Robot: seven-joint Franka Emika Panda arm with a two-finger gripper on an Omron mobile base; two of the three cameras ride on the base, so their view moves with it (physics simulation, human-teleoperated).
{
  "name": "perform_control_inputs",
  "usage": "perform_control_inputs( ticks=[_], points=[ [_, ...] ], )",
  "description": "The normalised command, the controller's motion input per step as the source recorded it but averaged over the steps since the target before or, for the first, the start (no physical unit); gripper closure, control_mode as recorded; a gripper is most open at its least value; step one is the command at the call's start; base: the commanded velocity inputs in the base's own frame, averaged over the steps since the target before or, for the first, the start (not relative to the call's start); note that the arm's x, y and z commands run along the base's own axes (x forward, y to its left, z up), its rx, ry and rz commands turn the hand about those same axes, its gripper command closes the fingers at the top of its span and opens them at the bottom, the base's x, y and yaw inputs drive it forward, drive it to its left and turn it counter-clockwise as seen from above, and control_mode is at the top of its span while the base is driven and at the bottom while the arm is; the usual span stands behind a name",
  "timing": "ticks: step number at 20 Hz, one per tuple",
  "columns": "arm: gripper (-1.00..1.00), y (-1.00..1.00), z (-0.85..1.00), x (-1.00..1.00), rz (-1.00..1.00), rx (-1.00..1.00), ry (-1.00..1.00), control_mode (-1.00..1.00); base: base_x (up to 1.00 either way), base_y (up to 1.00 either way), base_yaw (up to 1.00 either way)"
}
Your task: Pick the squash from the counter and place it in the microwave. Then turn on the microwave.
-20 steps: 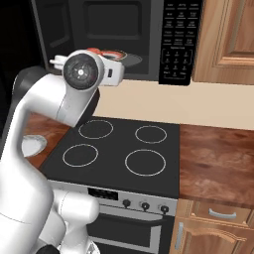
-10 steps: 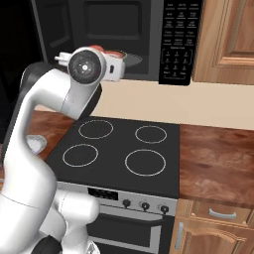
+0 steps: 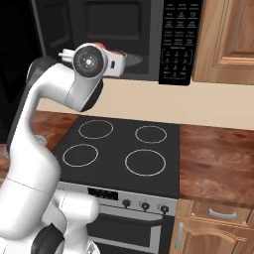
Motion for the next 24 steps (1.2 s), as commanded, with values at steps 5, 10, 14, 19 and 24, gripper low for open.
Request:
perform_control_inputs(
  ticks=[5,10,14,19,24],
  points=[
    [1.0,0.02,0.0,0.28,0.05,0.0,0.0,-1.0,0.0,0.0,0.0],
    [1.0,0.0,0.04,0.26,0.06,0.0,0.0,-1.0,0.0,0.0,0.0],
    [1.0,0.08,0.04,0.21,0.04,0.0,0.0,-1.0,0.0,0.0,0.0],
    [1.0,0.11,0.01,0.22,0.01,-0.01,0.0,-1.0,0.0,0.0,0.0],
    [1.0,0.14,0.0,0.21,0.0,-0.01,-0.05,-1.0,0.0,0.0,0.0]
  ],
)
